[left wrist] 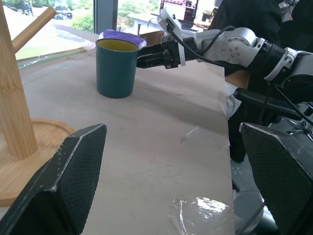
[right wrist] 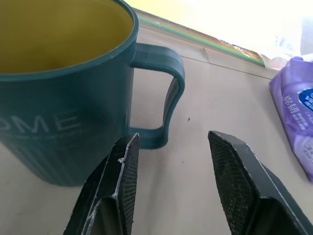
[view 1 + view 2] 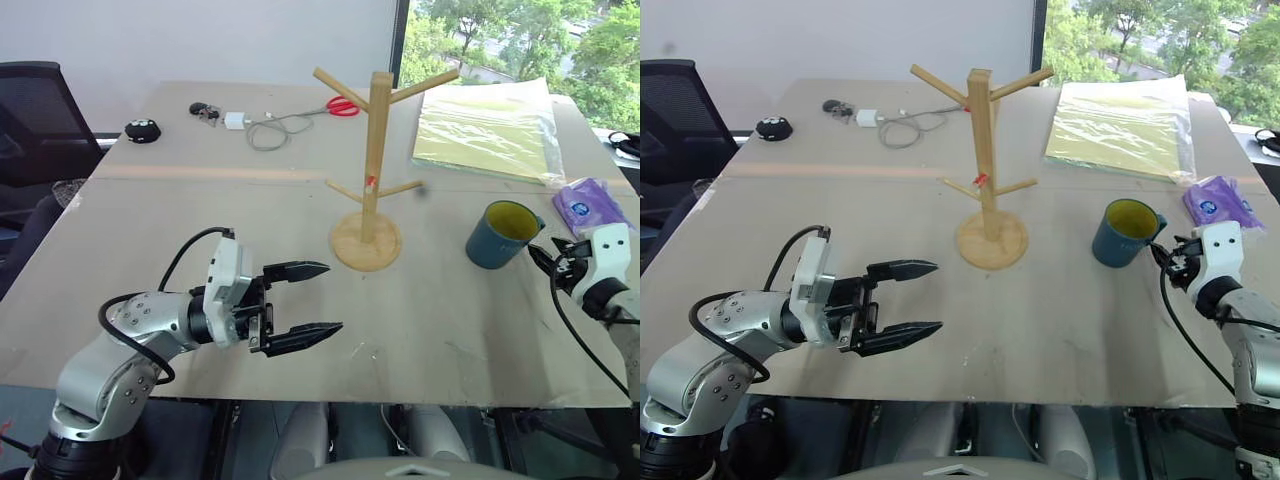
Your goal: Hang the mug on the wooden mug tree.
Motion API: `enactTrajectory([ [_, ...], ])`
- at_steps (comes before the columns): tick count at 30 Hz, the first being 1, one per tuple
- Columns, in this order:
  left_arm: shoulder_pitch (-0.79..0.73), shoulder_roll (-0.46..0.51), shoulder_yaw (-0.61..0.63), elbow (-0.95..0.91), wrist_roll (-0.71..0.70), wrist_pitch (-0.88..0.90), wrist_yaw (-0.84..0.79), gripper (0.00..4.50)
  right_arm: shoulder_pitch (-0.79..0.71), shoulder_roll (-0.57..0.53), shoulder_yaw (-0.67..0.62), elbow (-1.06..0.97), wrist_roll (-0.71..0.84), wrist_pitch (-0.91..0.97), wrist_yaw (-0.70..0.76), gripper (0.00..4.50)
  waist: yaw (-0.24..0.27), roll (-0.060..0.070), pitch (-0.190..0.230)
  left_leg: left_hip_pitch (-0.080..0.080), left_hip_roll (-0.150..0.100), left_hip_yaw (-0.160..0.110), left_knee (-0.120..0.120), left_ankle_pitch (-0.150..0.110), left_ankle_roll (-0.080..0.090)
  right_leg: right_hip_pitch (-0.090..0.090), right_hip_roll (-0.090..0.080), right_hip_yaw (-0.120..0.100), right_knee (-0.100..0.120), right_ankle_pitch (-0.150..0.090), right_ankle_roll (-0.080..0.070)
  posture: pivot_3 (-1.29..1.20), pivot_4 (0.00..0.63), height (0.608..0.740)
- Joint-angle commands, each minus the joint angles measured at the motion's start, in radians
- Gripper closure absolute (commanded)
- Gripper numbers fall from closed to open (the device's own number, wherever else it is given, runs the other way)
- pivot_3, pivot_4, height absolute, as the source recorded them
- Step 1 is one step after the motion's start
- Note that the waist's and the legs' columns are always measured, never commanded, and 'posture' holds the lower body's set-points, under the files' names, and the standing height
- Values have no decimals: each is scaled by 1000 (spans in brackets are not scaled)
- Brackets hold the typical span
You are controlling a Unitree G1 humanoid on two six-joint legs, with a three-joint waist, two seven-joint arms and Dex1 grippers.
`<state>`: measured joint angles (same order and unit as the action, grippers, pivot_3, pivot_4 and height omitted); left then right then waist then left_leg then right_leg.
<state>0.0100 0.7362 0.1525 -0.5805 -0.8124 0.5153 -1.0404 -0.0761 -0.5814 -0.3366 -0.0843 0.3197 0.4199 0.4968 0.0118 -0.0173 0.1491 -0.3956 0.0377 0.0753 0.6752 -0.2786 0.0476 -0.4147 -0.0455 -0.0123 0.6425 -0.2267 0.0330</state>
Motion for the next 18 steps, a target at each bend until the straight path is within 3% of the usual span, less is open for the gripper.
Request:
enactTrajectory([
  [1, 7, 11, 30, -44, -24, -5, 9, 0, -58, 8, 21, 64, -14, -62, 13, 2294, -1, 0, 0, 0, 0, 0, 0, 0, 0, 0, 0, 0, 0, 0, 0, 0, 150, 740],
  [5, 16, 16, 38, -45, -26, -10, 10, 0, -123, 21, 53, 172, -37, -120, 19, 2294, -3, 0, 0, 0, 0, 0, 0, 0, 0, 0, 0, 0, 0, 0, 0, 0, 150, 740],
  [10, 24, 19, 54, -32, -27, -17, 6, 0, -179, 37, 77, 244, -47, -170, 37, 4473, -4, 0, 0, 0, 0, 0, 0, 0, 0, 0, 0, 0, 0, 0, 0, 0, 150, 740],
  [14, 34, 12, 61, -28, -26, -19, 15, 0, -178, 29, 83, 219, -42, -179, 51, 4473, -2, 0, 0, 0, 0, 0, 0, 0, 0, 0, 0, 0, 0, 0, 1, 0, 150, 740],
  [18, 55, -6, 95, -12, -23, -41, 32, 0, -139, -33, 72, -87, -8, -111, 73, 4473, -1, 4, 2, 0, 0, 1, 0, 0, 0, 0, 0, 1, 0, 0, 1, 0, 150, 740],
])
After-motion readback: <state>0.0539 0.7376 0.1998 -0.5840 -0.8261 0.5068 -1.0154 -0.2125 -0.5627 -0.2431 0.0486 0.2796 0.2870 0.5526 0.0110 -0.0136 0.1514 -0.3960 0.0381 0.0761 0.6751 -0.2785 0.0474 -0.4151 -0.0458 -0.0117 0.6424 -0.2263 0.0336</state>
